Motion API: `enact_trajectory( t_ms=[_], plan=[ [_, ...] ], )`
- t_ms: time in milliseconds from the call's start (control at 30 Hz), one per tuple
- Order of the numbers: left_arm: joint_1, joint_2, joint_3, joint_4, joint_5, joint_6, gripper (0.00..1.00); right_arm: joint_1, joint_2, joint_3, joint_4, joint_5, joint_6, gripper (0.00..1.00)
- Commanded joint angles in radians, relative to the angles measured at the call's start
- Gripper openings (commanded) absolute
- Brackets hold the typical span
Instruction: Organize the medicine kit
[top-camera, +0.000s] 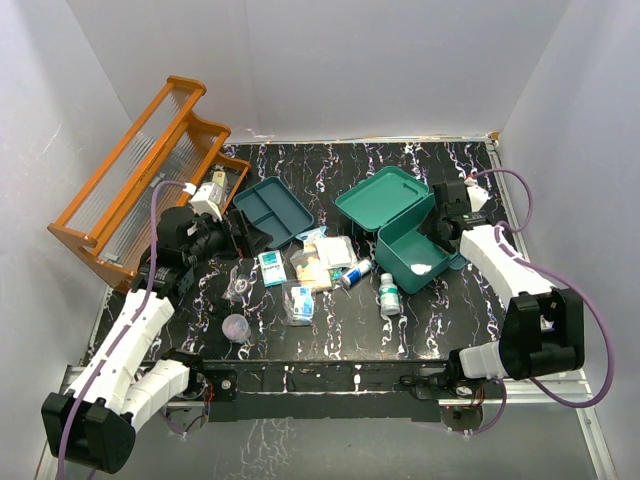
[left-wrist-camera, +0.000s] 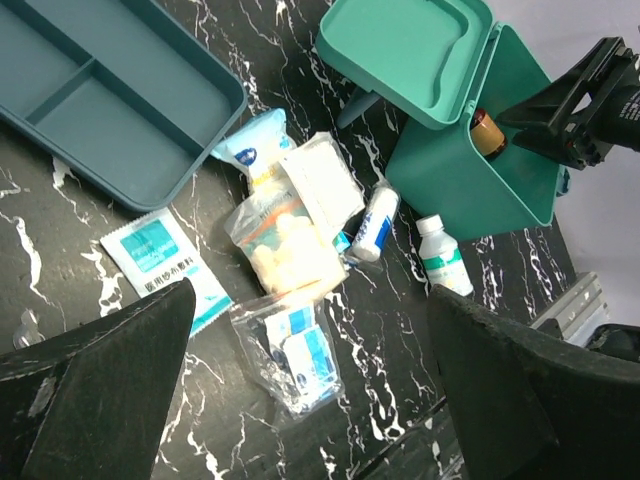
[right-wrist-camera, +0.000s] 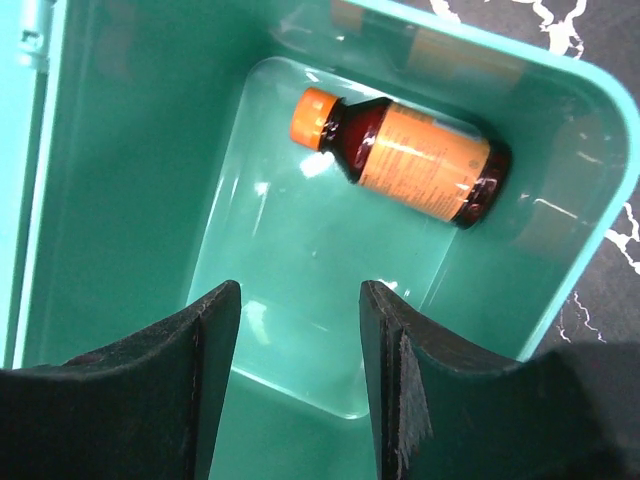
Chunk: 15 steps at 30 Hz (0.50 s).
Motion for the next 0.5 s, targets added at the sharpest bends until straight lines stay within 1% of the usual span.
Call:
enact_trajectory(
  t_ms=[0,200,467],
  plan=[
    [-0.004,0.02,0.021,0.06,0.012,0.088,0.99,0.004,0.032,0.039,0.026,0.122,0.053,0.48],
    [-0.004,0.112,0.081,0.04,0.041,0.17,0.95,0.004,0.128,0.123,-0.018,0.105,0.08,0.47],
    [-0.006,0.178,0.088,0.095,0.085,0.199,0.88,0.004,0.266,0.19,0.002,0.12,0.041,0.39]
  ],
)
